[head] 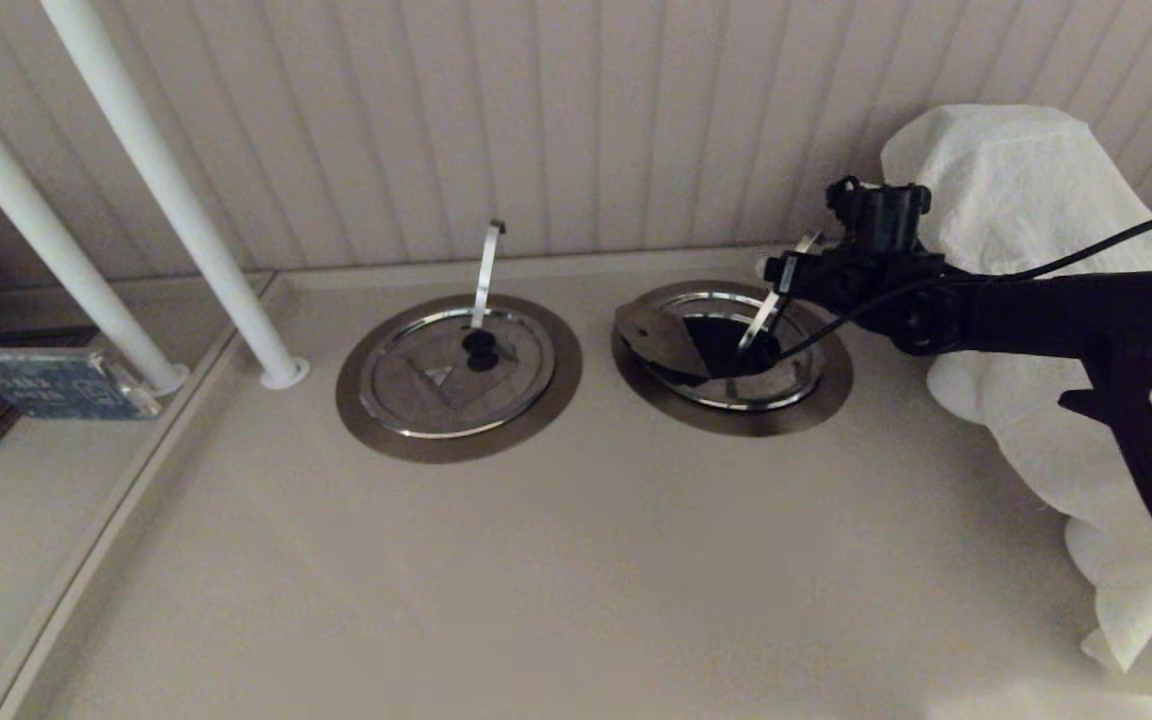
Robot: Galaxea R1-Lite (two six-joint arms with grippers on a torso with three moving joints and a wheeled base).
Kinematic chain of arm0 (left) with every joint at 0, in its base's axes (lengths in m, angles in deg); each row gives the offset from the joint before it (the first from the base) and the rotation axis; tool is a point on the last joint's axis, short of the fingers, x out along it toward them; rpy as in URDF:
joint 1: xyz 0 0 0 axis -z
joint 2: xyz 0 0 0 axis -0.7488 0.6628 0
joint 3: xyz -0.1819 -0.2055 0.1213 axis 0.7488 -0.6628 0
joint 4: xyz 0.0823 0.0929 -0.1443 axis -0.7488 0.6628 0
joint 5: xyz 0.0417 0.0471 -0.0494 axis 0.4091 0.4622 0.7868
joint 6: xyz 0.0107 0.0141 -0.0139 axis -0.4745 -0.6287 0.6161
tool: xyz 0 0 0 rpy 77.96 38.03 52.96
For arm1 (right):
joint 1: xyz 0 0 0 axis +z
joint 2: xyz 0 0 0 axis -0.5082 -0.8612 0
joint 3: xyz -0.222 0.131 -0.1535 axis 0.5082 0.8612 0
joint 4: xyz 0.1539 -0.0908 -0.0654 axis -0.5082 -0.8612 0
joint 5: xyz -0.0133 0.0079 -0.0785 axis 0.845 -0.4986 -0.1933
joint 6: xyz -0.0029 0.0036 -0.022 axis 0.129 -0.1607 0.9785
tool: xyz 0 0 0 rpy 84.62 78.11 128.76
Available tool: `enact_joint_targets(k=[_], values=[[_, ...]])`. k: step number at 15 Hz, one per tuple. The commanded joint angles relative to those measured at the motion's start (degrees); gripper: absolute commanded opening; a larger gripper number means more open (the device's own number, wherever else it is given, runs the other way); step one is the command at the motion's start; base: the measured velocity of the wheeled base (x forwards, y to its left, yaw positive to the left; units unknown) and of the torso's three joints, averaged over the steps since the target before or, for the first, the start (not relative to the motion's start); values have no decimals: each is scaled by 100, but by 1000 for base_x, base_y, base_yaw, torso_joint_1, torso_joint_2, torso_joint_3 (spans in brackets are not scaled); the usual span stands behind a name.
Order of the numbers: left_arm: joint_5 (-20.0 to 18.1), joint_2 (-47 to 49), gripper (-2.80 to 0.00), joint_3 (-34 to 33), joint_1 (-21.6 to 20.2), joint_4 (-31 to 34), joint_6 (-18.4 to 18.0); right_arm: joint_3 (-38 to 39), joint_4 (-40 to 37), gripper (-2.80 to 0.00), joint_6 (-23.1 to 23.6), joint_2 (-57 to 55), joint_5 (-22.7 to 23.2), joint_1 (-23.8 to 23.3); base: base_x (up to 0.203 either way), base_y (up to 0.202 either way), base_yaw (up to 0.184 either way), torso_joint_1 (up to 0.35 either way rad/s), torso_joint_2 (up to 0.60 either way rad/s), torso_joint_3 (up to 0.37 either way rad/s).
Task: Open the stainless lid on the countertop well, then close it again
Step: Stir with a spoon
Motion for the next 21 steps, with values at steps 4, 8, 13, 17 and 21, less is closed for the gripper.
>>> enact_joint_targets(k=[4,8,13,17,21], values=[[-3,-7,-280,1,0,5,-1,-140,176,0,5,-305,162,-111,0,0,0,0,0,0],[-3,-9,-280,1,0,5,-1,-144,466,0,5,-448,349,-111,0,0,0,0,0,0],[-3,0,-280,1,0,2,-1,-147,992,0,12,-722,703,-129,0,0,0,0,0,0],[-3,0,-280,1,0,3,-1,-173,1156,0,128,-761,830,-129,0,0,0,0,0,0],[-2,0,-280,1,0,4,-1,-173,1165,0,137,-849,834,-111,0,0,0,0,0,0]])
